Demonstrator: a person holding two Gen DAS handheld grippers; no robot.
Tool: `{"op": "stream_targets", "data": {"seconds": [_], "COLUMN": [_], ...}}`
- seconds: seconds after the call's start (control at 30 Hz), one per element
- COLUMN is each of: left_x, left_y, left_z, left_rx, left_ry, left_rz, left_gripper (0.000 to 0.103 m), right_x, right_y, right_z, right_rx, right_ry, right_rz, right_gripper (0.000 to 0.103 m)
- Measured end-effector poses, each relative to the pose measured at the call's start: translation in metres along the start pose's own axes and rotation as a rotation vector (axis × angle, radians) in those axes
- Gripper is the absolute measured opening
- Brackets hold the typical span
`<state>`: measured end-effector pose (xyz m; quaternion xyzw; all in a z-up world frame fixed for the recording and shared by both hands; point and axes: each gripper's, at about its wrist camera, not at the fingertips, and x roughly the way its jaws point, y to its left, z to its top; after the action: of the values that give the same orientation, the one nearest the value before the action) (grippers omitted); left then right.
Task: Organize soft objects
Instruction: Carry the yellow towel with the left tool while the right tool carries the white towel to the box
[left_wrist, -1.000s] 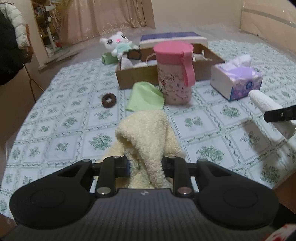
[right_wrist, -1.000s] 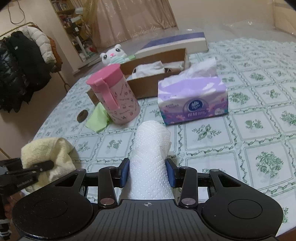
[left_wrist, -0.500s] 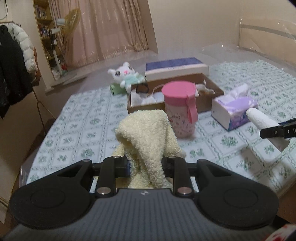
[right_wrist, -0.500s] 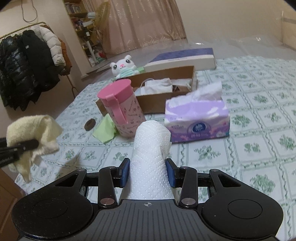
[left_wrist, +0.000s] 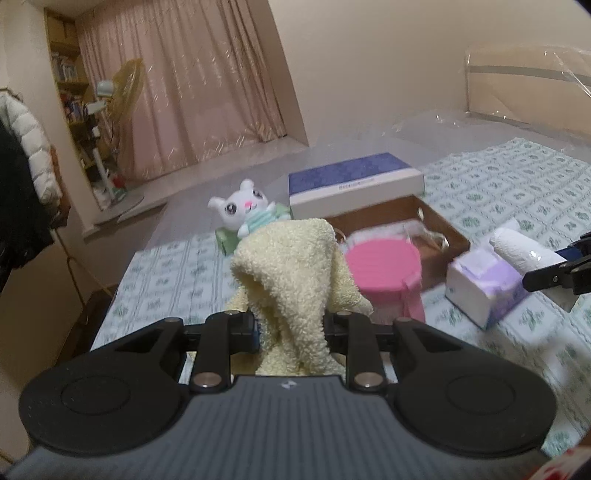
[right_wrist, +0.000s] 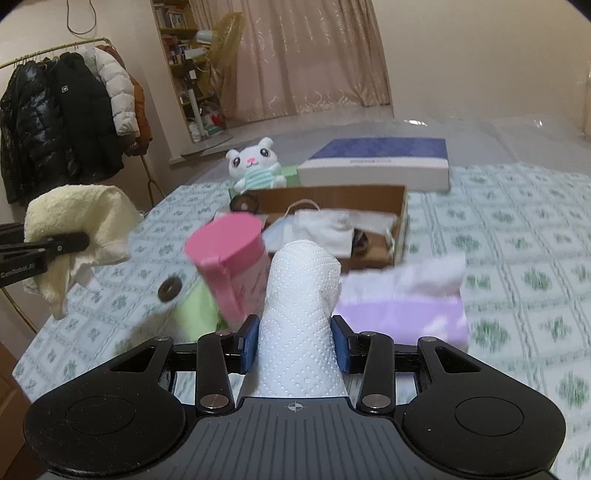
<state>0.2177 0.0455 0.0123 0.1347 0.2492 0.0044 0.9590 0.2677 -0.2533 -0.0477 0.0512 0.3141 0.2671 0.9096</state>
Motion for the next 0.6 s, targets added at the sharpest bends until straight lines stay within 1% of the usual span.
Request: {"op": "stream_targets", "data": {"seconds": [0.17, 0.3, 0.43, 0.6], "left_x": [0.043, 0.087, 0.131, 0.183], "left_y": [0.007, 0.014, 0.016, 0.011], "left_z": [0.026, 0.051, 0.071, 0.091], "left_rx": [0.036, 0.041, 0.029, 0.021], "left_ry": [-0.026, -0.036, -0.039, -0.018], "left_rz": [-0.006, -0.021, -0.055, -0.115], "left_gripper": [0.024, 0.024, 0.024, 0.024], "right_x": [0.029, 0.056, 0.085, 0.115], "right_y": [-0.015, -0.029, -0.043, -0.056], "right_z": [0.033, 0.059, 0.081, 0.098], "right_rx": [-0.023, -0.038, -0.044, -0.053], "right_ry": [-0.028, -0.046, -0.045, -0.03], "right_rz": [-0.018, -0.04, -0.047, -0.055], "right_gripper": [0.041, 0.041, 0.041, 0.041]}}
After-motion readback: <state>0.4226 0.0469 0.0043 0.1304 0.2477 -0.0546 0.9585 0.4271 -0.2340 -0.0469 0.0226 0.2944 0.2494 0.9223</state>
